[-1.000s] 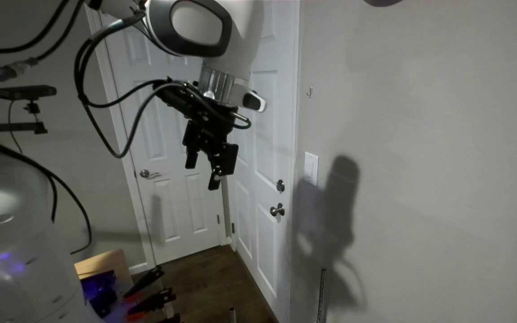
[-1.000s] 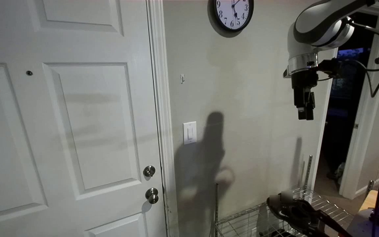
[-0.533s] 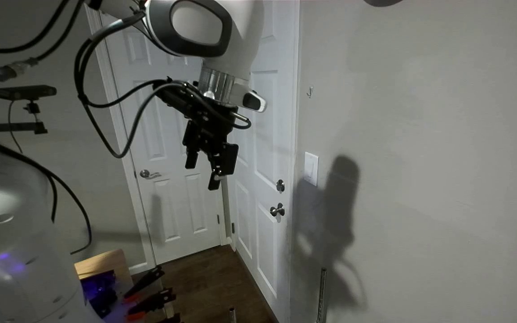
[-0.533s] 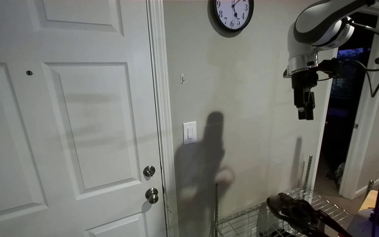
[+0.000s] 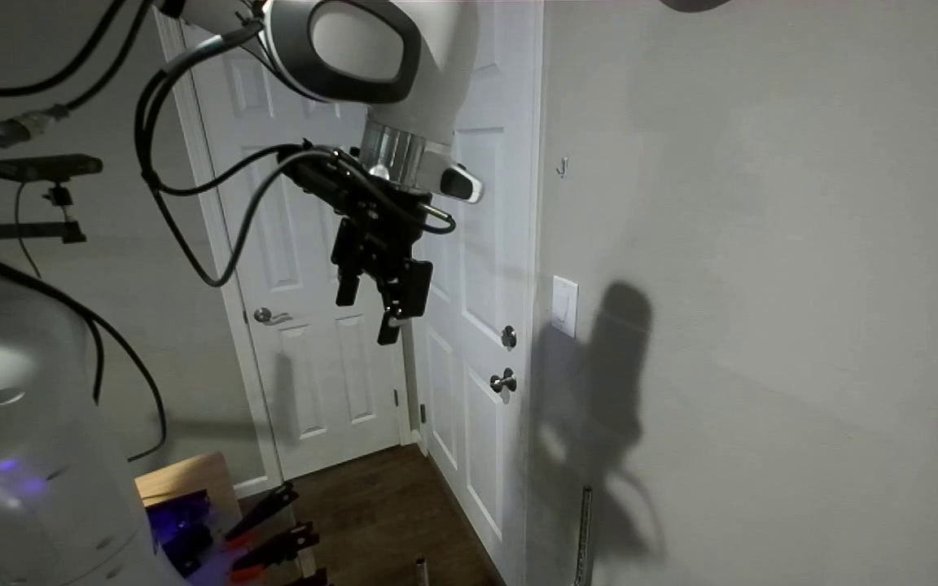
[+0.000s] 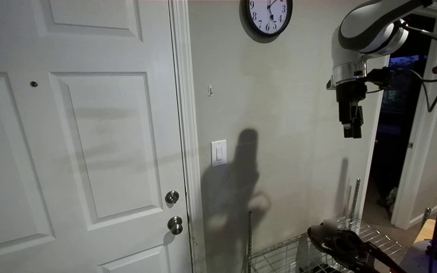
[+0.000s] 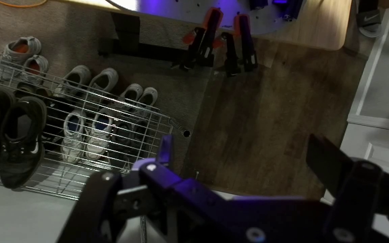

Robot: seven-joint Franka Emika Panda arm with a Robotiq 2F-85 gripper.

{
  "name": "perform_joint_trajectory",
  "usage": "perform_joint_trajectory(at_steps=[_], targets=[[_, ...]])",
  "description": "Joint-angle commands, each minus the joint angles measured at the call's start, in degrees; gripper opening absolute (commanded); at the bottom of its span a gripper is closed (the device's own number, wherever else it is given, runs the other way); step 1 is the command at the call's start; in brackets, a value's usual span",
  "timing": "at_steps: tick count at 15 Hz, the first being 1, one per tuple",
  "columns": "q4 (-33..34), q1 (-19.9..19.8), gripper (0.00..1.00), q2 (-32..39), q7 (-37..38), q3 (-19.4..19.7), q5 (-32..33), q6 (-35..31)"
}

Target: Turn off the light switch.

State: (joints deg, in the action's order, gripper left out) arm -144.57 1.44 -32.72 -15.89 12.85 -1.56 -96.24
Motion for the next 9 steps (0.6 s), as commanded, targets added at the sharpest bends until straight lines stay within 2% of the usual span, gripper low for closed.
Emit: perform_joint_trajectory(at_steps=[1, 5, 9], targets=[[0.4, -1.1, 1.0, 0.9, -1.2, -1.7, -0.8, -0.4], [2.0, 0.7, 1.0, 4.8, -2.6, -3.3, -1.2, -4.3], [4.5, 4.5, 1.0, 12.1, -5.1, -6.3, -2.8, -12.7]])
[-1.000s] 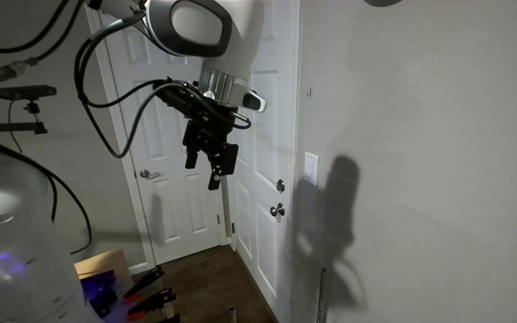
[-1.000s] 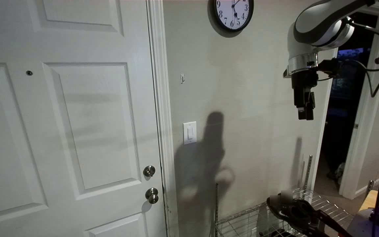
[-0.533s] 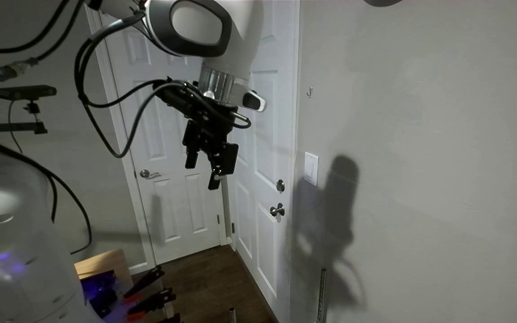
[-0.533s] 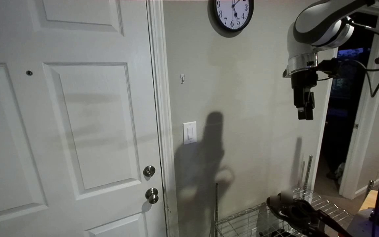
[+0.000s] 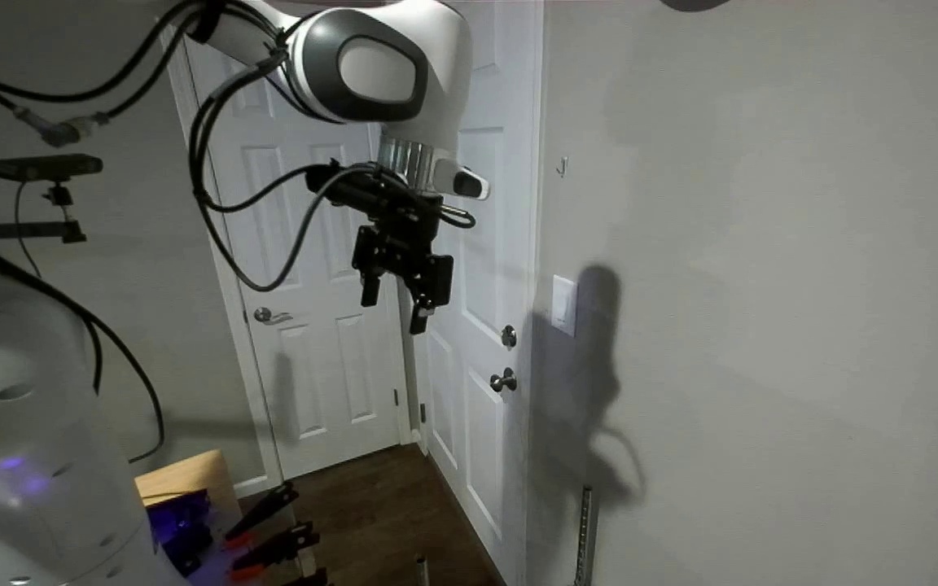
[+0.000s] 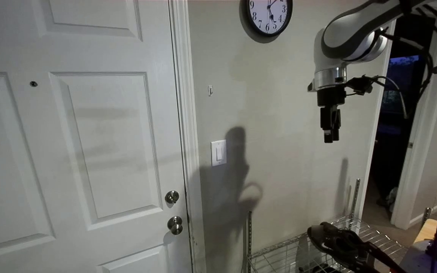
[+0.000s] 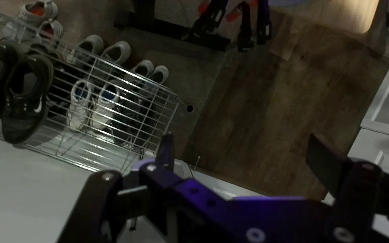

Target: Turn off the light switch.

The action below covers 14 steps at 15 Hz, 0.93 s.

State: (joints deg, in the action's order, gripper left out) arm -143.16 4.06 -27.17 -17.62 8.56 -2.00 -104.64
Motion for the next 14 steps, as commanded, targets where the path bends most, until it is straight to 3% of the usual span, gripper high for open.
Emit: perform_joint_trajectory(at_steps=[1, 6, 14], targets=[[4.1, 2.9, 1.0, 9.0, -3.8, -3.0, -3.1, -6.6], [10.1, 4.7, 1.0, 19.3, -3.0, -7.7, -3.6, -14.3], [19.3, 3.8, 1.0, 32.2, 12.3, -11.7, 5.0, -24.3]])
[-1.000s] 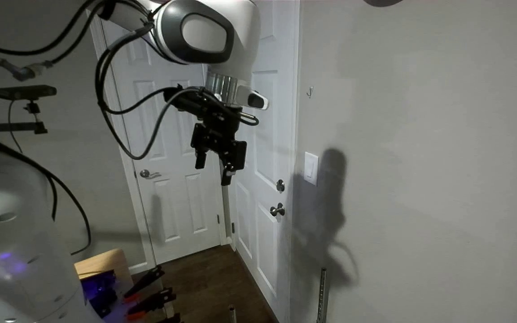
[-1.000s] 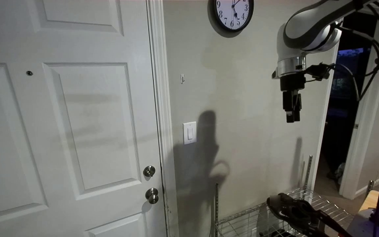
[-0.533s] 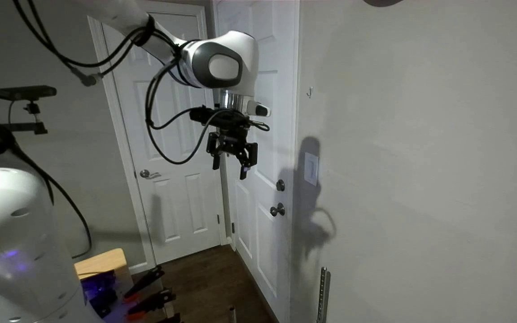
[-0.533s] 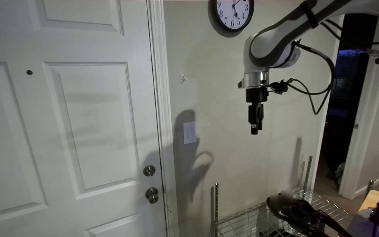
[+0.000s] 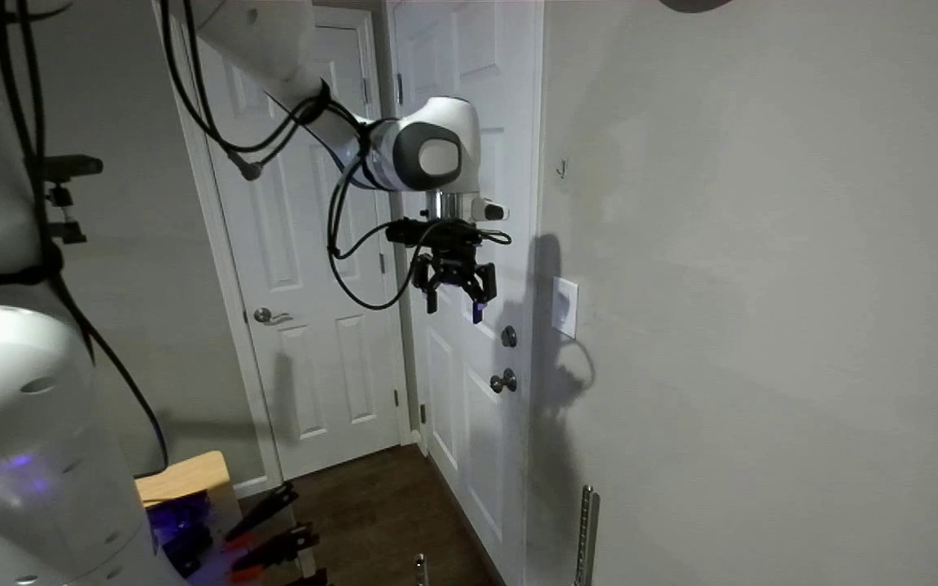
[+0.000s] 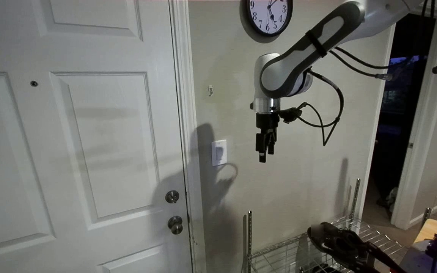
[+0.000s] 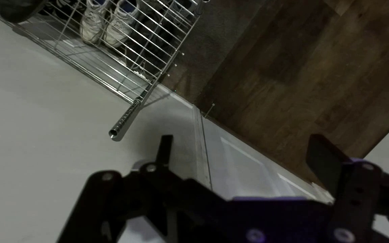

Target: Turn off the light switch.

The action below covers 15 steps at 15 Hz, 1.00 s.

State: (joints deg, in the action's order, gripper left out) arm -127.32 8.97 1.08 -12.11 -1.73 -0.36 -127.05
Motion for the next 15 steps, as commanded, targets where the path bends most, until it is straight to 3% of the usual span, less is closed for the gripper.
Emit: perform_joint_trajectory(at_steps=[1, 9, 12, 15], targets=[[4.7, -1.0, 1.0, 5.3, 9.7, -1.4, 4.4, -2.2], [12.5, -0.1, 1.0, 13.0, 29.5, -0.4, 5.1, -6.4], [14.3, -0.4, 1.0, 14.7, 31.9, -0.7, 2.6, -7.0], [13.6, -0.2, 1.0, 14.1, 30.1, -0.6, 4.1, -5.9]])
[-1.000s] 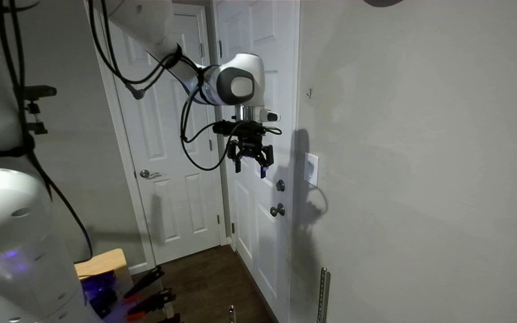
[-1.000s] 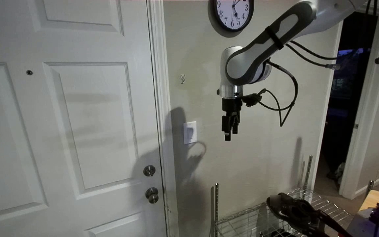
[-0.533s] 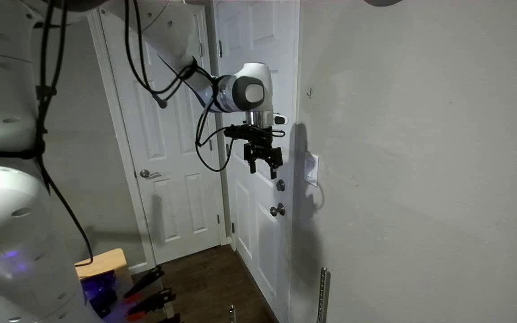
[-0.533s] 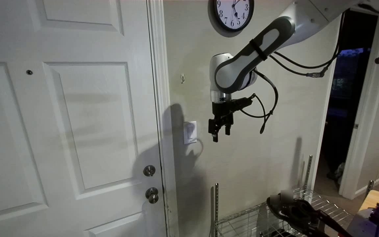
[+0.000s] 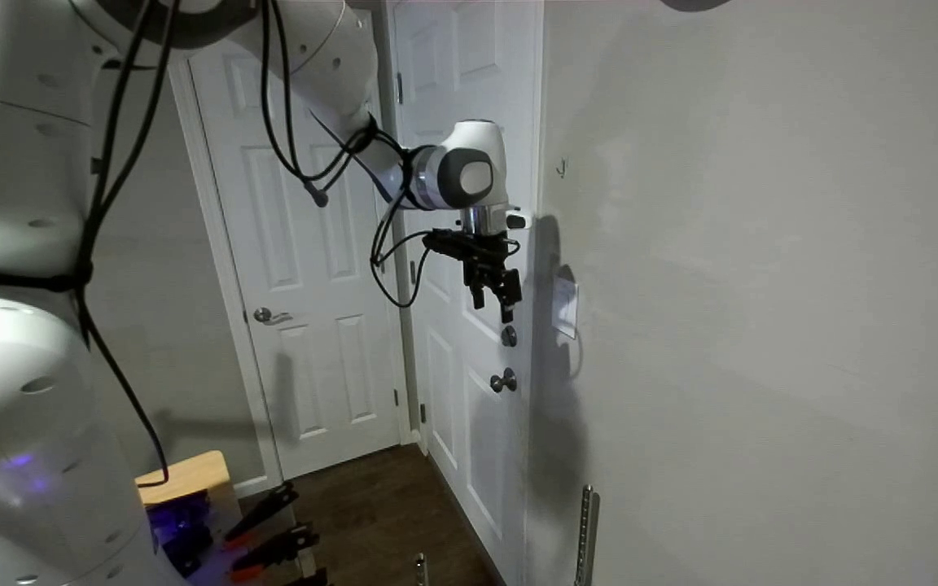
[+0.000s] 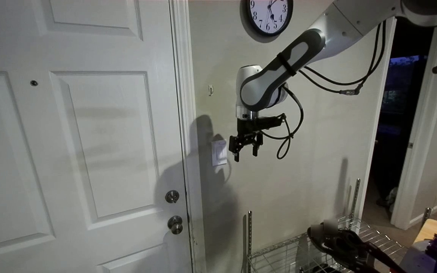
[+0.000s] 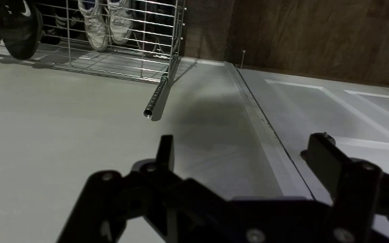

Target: Turn off the light switch.

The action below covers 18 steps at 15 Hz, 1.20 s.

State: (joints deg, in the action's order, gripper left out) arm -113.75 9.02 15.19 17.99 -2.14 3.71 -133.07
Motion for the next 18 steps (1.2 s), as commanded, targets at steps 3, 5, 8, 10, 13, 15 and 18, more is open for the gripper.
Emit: perform_joint_trajectory(at_steps=[3, 5, 8, 10, 13, 15, 18], targets=[[0.1, -0.2, 1.0, 0.0, 0.0, -0.2, 0.1, 0.1], [0.1, -0.2, 1.0, 0.0, 0.0, -0.2, 0.1, 0.1], [0.1, -0.2, 1.0, 0.0, 0.0, -0.2, 0.1, 0.1], [0.1, -0.2, 1.0, 0.0, 0.0, -0.3, 0.1, 0.1], [0.4, 0.0, 0.83, 0.6, 1.6, 0.3, 0.9, -1.0], [1.2, 0.3, 0.67, 1.5, 1.8, 0.4, 1.6, -1.2], [2.5, 0.5, 0.45, 3.1, 0.7, -0.1, 1.2, -1.7]])
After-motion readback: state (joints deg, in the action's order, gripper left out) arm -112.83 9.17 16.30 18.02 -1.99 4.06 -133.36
